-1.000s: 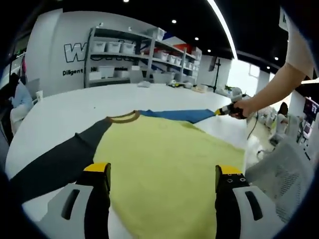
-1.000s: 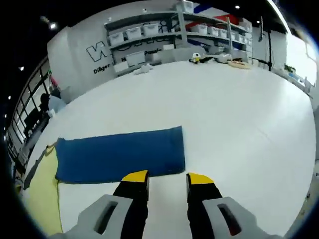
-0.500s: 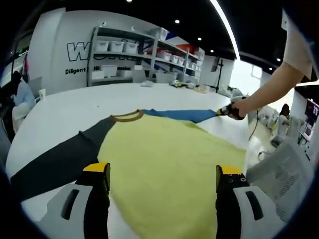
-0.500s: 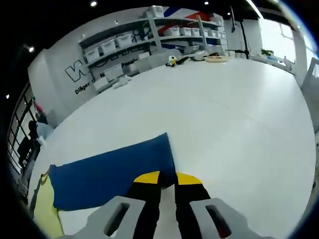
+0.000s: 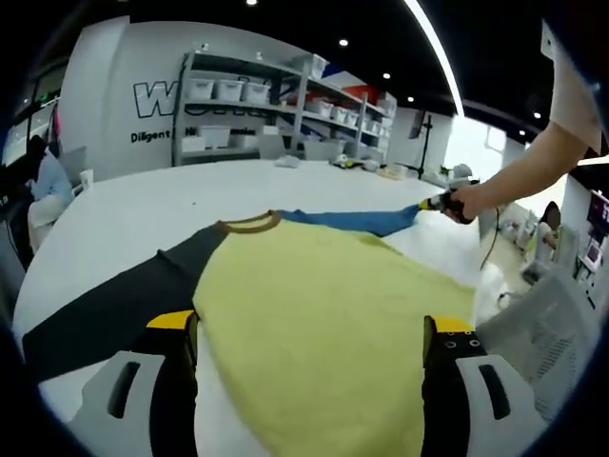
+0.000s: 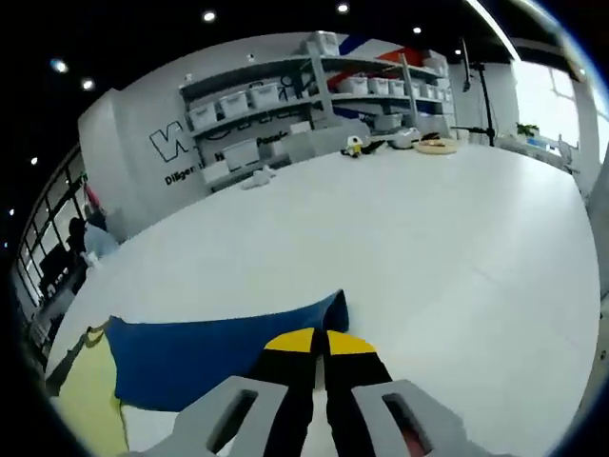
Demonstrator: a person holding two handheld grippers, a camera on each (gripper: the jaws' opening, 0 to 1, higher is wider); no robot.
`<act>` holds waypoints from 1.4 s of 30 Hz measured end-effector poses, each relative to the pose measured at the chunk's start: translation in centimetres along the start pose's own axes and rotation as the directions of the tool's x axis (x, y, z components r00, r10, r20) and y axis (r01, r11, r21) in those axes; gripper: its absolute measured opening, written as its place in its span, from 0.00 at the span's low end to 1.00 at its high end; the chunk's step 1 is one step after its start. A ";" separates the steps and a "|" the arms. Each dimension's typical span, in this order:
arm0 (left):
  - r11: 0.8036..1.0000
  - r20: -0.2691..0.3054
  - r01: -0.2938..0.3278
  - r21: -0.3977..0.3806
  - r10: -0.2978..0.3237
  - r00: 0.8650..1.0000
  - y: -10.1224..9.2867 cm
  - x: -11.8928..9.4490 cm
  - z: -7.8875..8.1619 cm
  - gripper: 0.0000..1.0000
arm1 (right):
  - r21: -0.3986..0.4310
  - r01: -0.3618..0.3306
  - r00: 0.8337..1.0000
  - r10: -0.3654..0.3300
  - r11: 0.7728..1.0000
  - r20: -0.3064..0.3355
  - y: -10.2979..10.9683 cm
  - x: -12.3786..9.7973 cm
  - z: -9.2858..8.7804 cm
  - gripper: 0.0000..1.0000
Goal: Fold the garment on the visible template until the final outline fits inside the template.
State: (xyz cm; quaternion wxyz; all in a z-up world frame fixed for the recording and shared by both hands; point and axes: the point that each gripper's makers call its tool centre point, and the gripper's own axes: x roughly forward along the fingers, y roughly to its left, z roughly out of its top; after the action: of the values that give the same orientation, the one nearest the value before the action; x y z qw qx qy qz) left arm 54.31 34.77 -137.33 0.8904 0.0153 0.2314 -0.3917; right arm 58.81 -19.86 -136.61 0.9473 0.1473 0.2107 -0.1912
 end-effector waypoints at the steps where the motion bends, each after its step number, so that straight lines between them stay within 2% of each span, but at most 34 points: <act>1: 1.000 0.001 0.000 0.000 0.000 1.000 0.0 0.0 0.0 0.99 | -0.017 -0.017 1.000 0.017 1.000 0.021 0.9 -0.1 0.8 0.00; 2: 1.000 0.002 -0.002 0.001 0.002 1.000 0.0 0.0 0.0 0.99 | -0.035 -0.029 0.999 0.030 0.999 0.034 1.5 -0.2 1.3 0.00; 3: 1.000 0.000 -0.005 0.001 0.005 1.000 0.0 0.0 -0.1 0.99 | -0.028 -0.071 0.995 0.072 0.997 0.064 2.8 -0.2 2.1 0.00; 5: 1.000 0.003 -0.009 -0.002 0.009 1.000 0.0 -0.1 0.0 0.99 | -0.083 -0.090 0.993 0.096 0.992 0.069 4.1 -0.3 2.8 0.00; 8: 1.000 0.006 -0.014 -0.004 0.014 1.000 0.0 -0.2 0.0 0.99 | -0.095 -0.159 0.979 0.169 0.983 0.114 7.3 -0.4 4.5 0.00; 16: 0.999 0.007 -0.026 -0.024 0.026 1.000 0.2 -0.5 0.0 0.99 | -0.166 -0.283 0.937 0.309 0.945 0.163 14.4 -1.0 7.0 0.00; 17: 0.999 0.004 -0.027 -0.027 0.027 1.000 0.2 -0.5 -0.1 0.99 | -0.176 -0.310 0.923 0.340 0.934 0.179 15.8 -1.2 7.5 0.00; 20: 0.999 0.003 -0.031 -0.027 0.031 1.000 0.4 -0.6 -0.1 0.99 | -0.222 -0.350 0.902 0.391 0.910 0.182 18.5 -1.5 8.3 0.00; 21: 0.999 0.004 -0.036 -0.027 0.036 0.999 0.5 -0.7 -0.1 0.99 | -0.231 -0.378 0.886 0.423 0.897 0.192 19.9 -1.8 8.7 0.00; 23: 0.999 0.008 -0.041 -0.031 0.041 0.999 0.6 -0.8 -0.1 0.99 | -0.246 -0.400 0.873 0.449 0.883 0.189 21.6 -2.1 8.9 0.00; 25: 0.998 0.010 -0.045 -0.035 0.046 0.999 0.8 -0.8 -0.1 0.99 | -0.259 -0.436 0.853 0.488 0.862 0.187 23.8 -2.5 9.0 0.00; 27: 0.998 0.015 -0.049 -0.035 0.049 0.999 0.8 -0.9 0.0 0.99 | -0.279 -0.476 0.830 0.531 0.834 0.171 26.1 -2.8 8.6 0.00; 28: 0.998 0.017 -0.049 -0.037 0.050 0.999 0.9 -0.9 0.1 0.99 | -0.295 -0.504 0.812 0.562 0.812 0.159 27.7 -3.0 8.1 0.00; 31: 0.998 0.028 -0.059 -0.033 0.060 0.998 1.1 -0.9 0.4 0.99 | -0.303 -0.557 0.778 0.613 0.773 0.134 31.0 -3.6 6.6 0.00; 32: 0.998 0.021 -0.059 -0.032 0.060 0.998 1.1 -0.9 0.3 0.99 | -0.311 -0.570 0.772 0.625 0.761 0.114 31.8 -3.6 6.0 0.00; 35: 0.998 0.025 -0.058 -0.029 0.059 0.998 1.0 -0.9 0.5 0.99 | -0.327 -0.627 0.735 0.676 0.707 0.053 35.2 -3.8 3.3 0.00; 36: 0.998 0.026 -0.059 -0.026 0.059 0.998 1.1 -0.9 0.5 0.99 | -0.331 -0.628 0.733 0.678 0.704 0.051 35.8 -3.7 2.9 0.00; 39: 0.998 0.028 -0.065 -0.026 0.066 0.997 1.3 -1.0 0.5 0.99 | -0.346 -0.674 0.695 0.719 0.653 0.003 38.7 -4.2 0.6 0.00; 40: 0.997 0.027 -0.068 -0.025 0.068 0.997 1.3 -1.0 0.5 0.99 | -0.364 -0.675 0.691 0.722 0.642 -0.008 39.5 -4.2 -0.2 0.00; 41: 0.997 0.024 -0.072 -0.024 0.073 0.997 1.5 -1.1 0.4 0.99 | -0.359 -0.679 0.689 0.725 0.641 -0.010 40.0 -4.3 -0.6 0.00; 42: 0.997 0.024 -0.074 -0.025 0.074 0.997 1.5 -1.2 0.4 0.99 | -0.352 -0.695 0.680 0.732 0.627 -0.037 40.8 -4.3 -1.7 0.00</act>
State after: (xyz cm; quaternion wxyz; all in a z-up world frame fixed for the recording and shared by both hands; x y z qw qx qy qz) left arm 54.88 36.53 -136.69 0.9072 0.0084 0.2243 -0.3559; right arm 71.94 18.10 -128.05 0.9655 0.0433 0.1122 0.2311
